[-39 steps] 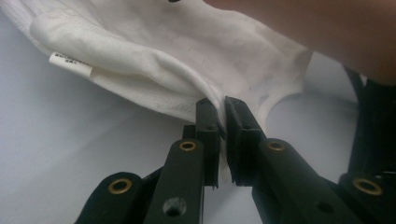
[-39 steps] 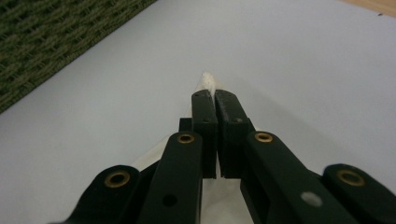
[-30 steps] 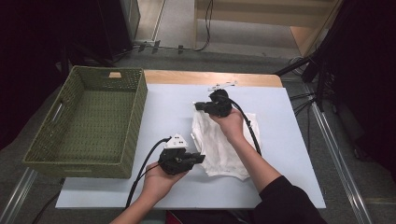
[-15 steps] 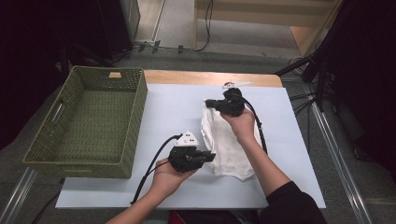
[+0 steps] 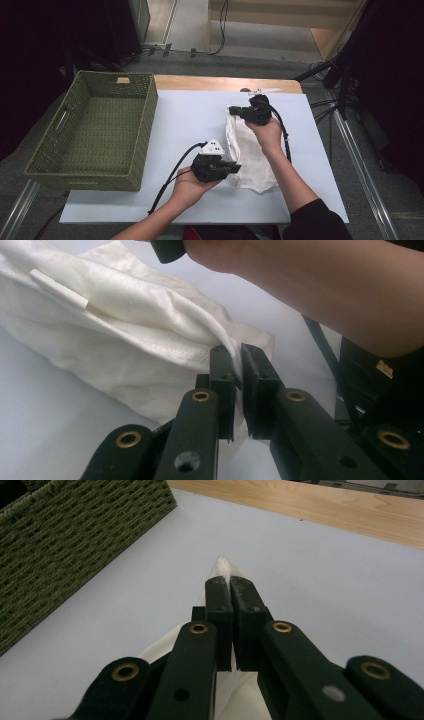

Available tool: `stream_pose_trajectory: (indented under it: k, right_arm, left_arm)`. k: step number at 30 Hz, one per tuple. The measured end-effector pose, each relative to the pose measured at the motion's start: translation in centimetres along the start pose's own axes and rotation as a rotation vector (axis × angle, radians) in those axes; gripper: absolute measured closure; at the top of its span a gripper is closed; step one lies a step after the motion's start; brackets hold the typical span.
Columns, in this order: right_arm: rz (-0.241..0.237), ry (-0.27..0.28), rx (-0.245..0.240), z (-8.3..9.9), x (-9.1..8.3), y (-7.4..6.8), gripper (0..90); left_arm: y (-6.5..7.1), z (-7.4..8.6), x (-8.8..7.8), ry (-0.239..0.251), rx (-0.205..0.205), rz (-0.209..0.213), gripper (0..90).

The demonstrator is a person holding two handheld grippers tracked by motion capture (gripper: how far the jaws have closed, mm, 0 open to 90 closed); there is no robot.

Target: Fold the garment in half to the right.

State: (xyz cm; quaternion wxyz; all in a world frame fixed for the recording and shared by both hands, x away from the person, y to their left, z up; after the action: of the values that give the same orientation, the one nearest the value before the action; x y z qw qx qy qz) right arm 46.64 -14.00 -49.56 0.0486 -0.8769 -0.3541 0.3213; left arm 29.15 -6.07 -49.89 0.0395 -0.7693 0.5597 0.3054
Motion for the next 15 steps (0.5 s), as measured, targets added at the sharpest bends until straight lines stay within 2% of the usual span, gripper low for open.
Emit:
stream_pose_trajectory:
  k: [15]
  right_arm:
    - [0.043, 0.013, 0.036, 0.7, -1.9, 2.2, 85.4]
  left_arm:
    - [0.6, -0.4, 2.0, -0.028, 0.022, 0.039, 84.5]
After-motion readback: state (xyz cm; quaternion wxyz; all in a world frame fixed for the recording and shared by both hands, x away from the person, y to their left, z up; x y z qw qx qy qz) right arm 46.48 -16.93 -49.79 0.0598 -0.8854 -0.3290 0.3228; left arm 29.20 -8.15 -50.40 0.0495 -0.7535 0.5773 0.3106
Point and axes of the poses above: each handheld gripper's, and its own axes: x roughly forward along the jaws, z roughly out of its underside, y roughly to its right, the point moved 9 cm from there along x, roughly forward along the jaws, and after that the axes turned 2 degrees about y, right-handed, at the moved point
